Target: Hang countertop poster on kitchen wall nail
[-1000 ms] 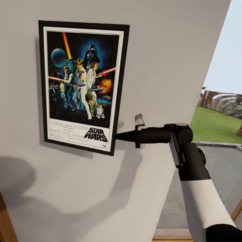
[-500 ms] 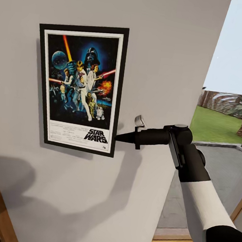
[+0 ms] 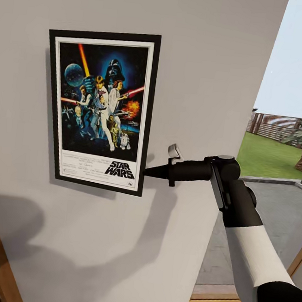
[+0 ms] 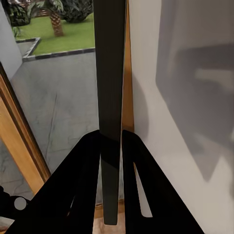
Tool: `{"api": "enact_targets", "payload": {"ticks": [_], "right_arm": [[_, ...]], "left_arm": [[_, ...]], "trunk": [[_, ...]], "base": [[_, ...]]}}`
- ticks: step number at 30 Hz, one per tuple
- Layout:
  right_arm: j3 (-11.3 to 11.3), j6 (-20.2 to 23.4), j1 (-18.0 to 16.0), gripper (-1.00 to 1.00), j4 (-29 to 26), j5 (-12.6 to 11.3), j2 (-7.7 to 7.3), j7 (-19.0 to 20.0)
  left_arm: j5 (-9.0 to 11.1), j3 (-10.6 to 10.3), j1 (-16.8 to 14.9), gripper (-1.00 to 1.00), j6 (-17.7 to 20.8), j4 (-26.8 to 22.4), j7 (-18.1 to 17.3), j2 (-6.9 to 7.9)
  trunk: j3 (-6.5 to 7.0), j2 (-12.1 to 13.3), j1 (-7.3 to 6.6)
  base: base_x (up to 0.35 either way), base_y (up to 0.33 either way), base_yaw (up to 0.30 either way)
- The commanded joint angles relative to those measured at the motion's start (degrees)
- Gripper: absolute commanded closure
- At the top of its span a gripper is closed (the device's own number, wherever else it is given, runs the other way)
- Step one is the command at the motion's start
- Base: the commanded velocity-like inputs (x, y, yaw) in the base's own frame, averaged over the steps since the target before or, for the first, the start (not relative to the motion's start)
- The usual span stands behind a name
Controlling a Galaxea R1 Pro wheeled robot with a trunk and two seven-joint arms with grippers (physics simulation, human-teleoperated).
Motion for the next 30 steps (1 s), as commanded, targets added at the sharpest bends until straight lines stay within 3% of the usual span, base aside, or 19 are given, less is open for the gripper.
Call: {"api": "enact_targets", "payload": {"ticks": [1,30], "right_arm": [[0.04,0.8,-0.02,1.0,-0.01,0.02,-0.03,0.31],[0.04,0.8,-0.02,1.0,-0.01,0.03,-0.03,0.27]], "left_arm": [[0.02,0.06,0.03,-1.0,-0.09,-0.05,-0.02,-0.01],[0.02,0.06,0.03,-1.0,-0.09,0.04,-0.01,-0.01]], "trunk": [[-0.01,-0.03,0.02],[-0.01,-0.03,0.02]], "base": [[0.0,0.0,0.0],[0.0,0.021,0.0]]}}
